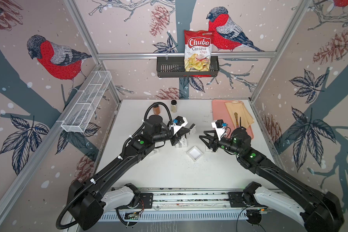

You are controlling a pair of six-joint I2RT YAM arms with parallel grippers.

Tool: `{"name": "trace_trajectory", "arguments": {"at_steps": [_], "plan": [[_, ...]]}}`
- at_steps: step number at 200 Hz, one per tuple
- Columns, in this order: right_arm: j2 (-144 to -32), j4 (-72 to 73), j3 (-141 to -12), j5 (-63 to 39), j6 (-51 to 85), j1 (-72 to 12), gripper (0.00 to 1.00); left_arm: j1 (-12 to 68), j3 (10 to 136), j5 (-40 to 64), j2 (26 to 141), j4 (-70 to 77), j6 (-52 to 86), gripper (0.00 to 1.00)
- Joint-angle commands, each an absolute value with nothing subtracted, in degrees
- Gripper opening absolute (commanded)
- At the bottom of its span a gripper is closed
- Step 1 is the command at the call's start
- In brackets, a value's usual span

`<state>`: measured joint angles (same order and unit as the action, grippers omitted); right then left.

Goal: Take the necklace out of the lift-off lid jewelry box
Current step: Pick up the necklace from the inner lining.

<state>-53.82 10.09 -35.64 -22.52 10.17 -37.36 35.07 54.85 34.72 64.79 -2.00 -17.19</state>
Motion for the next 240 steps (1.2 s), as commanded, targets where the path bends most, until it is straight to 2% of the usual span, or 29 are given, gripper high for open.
{"name": "trace_trajectory", "arguments": {"at_steps": [1,26,138,240], "plan": [[-54.3,12.37,-36.12,-26.14,8.7,-37.35,0.47,35.07,55.2,37.55,62.84,-3.93,-20.83,0.0],[-55.16,12.73,-36.28,-26.43,8.37,-37.43,0.37,35.08,54.89,38.53,60.79,-4.15,-21.03,0.0],[-57.82,13.87,-39.62,-36.51,7.56,-37.94,0.38,35.08,54.1,39.91,59.5,-3.67,-21.36,0.0],[-60.58,13.4,-41.44,-35.98,7.43,-39.99,0.37,35.07,53.51,39.76,59.5,-3.03,-21.36,0.0]]}}
